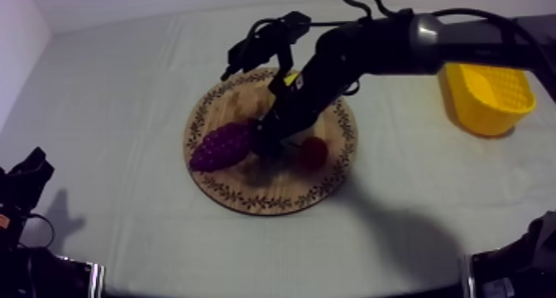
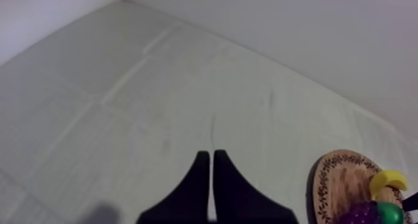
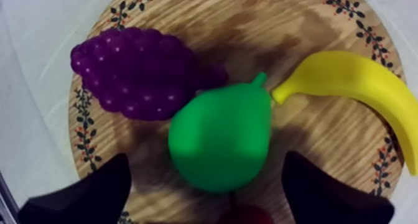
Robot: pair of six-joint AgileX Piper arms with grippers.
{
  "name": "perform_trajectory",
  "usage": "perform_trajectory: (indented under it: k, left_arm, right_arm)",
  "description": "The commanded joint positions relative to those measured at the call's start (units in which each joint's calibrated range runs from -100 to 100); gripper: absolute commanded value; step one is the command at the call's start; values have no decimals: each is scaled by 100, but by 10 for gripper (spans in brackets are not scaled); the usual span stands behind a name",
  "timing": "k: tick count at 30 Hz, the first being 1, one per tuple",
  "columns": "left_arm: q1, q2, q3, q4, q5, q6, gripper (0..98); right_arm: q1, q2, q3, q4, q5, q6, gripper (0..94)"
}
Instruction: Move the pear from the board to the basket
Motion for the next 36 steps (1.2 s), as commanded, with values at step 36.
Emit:
perform_trajectory:
  k: [36]
  left_arm:
    - [-2, 2, 2, -2, 1, 1, 1]
  right_arm:
    - [82, 554, -290, 127, -350, -103, 367]
